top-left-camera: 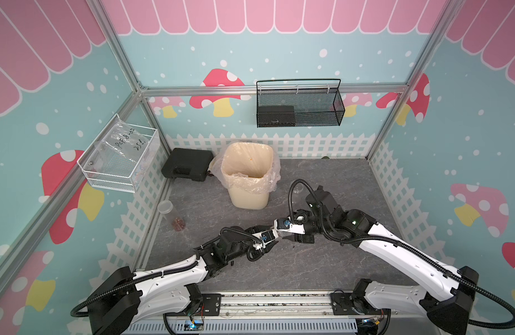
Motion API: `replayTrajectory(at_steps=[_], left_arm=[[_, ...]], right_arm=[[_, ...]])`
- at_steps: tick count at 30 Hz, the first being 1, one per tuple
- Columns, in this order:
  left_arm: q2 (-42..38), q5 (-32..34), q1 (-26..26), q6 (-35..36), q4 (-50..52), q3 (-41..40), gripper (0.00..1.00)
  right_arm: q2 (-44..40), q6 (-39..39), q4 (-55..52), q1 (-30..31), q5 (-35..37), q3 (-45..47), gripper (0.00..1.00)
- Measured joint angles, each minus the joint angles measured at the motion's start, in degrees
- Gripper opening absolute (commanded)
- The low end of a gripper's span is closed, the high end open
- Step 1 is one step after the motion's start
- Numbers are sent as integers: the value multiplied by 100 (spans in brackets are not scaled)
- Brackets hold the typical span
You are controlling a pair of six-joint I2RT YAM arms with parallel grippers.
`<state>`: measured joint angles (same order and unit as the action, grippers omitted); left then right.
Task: Empty the moldy dried flower tea in the jars
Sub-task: Unscrew the lid from the jar.
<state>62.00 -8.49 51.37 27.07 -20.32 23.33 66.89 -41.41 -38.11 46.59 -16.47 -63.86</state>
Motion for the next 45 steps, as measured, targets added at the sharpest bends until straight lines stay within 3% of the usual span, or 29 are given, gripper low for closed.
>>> replayTrajectory(at_steps=[7,20,21,23,24,26,28,30,35,38,45], left_arm=[[162,-192,-33,-66,-120,-7,3],[184,-706,-55,-142,-813,-59,3],[184,-730,-61,-160,-824,-70,3],[168,-767,-61,-208,-846,-92,3],[160,-772,-63,-234,-848,-105,3],[153,-756,-63,-280,-870,-127,3],[153,-678,-63,-306,-852,-144,3],[155,-564,-61,-321,-798,-184,3],[236,-225,-61,-323,-669,-199,3],[269,-4,-61,-304,-632,-199,3],[273,348,-61,-229,-579,-197,3]], right_arm=[[-15,-1150,-103,2,20,-2,0],[-463,-1163,-136,-232,-728,2,0],[-461,-1123,-136,-238,-763,2,4],[-450,-1016,-136,-240,-807,2,39],[-439,-927,-129,-240,-811,2,50],[-415,-737,-103,-240,-822,2,64],[-407,-476,13,-264,-802,0,91],[-433,-188,240,-326,-866,-7,99],[-872,903,1069,-354,-1130,168,100],[-1298,2009,1591,-352,-1091,426,98],[-981,4940,1617,-354,-13,304,94]])
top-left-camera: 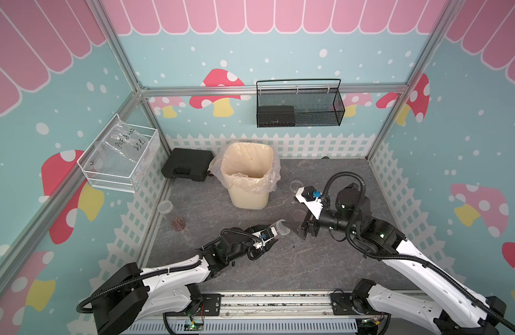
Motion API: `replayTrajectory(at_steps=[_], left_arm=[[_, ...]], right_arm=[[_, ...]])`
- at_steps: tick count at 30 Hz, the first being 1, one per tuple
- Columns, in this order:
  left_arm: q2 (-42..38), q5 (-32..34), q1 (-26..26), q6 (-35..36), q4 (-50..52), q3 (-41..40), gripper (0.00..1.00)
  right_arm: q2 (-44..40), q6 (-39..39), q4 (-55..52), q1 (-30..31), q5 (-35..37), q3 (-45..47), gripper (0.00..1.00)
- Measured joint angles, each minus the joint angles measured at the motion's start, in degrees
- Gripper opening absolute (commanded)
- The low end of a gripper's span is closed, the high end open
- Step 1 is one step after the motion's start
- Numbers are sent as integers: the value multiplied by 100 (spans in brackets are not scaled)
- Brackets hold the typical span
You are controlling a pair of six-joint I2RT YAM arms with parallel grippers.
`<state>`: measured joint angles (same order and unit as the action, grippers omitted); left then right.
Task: Empty the moldy dried flower tea in the jars
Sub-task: Unscrew the lid from the jar.
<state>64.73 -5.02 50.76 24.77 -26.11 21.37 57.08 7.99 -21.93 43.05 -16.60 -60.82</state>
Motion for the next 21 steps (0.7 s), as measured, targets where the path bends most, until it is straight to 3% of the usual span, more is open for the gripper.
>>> replayTrajectory(at_steps=[6,16,21], left_arm=[[57,35,0,42,61,20,3],[70,33,0,55,61,24,3],[72,33,0,55,61,33,3]], right_arm=[[734,1270,-636,0,72,-105,88],[984,1764,-824,0,-210,20,79],[1130,1788,-855,0,-448,127,59]])
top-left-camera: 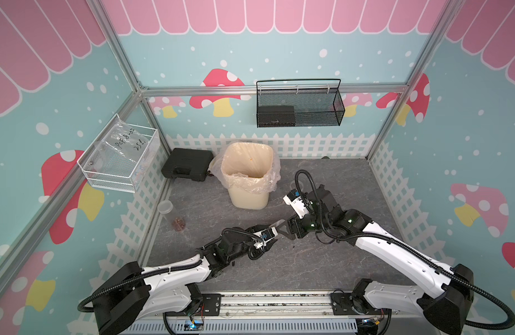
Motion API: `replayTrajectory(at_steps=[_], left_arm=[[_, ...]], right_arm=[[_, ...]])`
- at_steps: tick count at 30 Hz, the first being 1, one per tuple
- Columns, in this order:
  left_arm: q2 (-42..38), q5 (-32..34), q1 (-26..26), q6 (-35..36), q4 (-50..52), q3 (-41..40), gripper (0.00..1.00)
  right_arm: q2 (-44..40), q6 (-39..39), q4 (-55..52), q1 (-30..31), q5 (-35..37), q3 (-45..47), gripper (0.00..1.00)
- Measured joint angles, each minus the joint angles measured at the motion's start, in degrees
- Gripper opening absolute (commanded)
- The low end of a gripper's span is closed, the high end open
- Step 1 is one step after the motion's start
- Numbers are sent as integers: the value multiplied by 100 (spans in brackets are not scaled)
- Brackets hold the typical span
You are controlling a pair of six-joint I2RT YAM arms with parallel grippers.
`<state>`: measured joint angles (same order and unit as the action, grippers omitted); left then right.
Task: Empty the moldy dried flower tea in the jars
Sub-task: Unscrew the lid from the jar.
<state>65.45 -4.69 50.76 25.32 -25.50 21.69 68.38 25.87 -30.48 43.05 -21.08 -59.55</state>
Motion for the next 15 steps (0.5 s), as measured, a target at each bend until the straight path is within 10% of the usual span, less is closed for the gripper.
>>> replayTrajectory(at_steps=[9,15], left_arm=[[20,-9,0,26,35,0,3],[33,-337,-9,26,-17,0,3]], right_arm=[[92,-466,-50,-33,-195,-33,26],[136,-3104,-577,-11,-160,-328,9]])
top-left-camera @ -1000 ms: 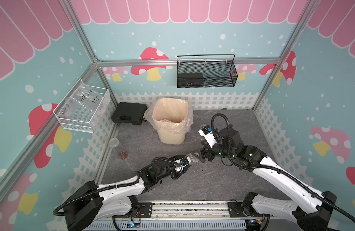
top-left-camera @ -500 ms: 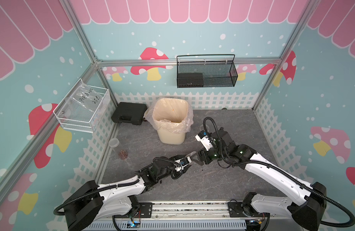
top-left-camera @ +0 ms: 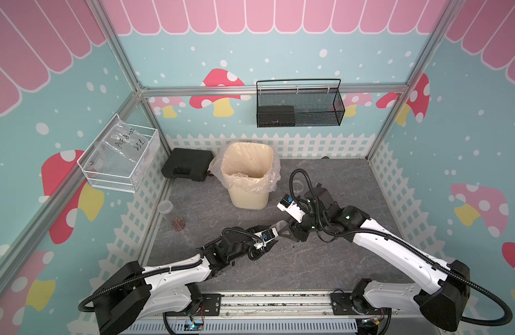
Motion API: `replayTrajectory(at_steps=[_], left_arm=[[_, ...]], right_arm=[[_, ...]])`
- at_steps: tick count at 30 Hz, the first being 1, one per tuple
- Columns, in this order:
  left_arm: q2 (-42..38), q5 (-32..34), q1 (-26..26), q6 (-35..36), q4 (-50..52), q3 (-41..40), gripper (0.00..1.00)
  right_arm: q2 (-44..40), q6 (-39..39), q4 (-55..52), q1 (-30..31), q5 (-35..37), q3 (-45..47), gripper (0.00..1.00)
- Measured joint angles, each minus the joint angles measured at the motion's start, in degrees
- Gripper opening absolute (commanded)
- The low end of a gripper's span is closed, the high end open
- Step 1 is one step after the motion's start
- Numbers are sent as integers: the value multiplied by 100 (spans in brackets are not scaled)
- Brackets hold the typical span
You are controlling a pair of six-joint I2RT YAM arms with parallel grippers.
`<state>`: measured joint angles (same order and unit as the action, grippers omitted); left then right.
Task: Empty the moldy dried flower tea in the jars
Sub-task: Unscrew the lid from the jar.
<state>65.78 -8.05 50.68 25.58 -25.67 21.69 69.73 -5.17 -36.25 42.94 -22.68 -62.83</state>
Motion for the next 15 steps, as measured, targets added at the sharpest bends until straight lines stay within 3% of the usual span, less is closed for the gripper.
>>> replayTrajectory(at_steps=[6,8,15], left_arm=[[-13,-485,-31,37,-111,0,3],[-13,-544,-33,37,-116,0,3],[-11,-577,-57,37,-96,0,3]], right_arm=[[-328,-3353,-168,109,127,81,4],[-409,-4098,-109,122,157,153,3],[-557,-5451,79,133,212,321,3]])
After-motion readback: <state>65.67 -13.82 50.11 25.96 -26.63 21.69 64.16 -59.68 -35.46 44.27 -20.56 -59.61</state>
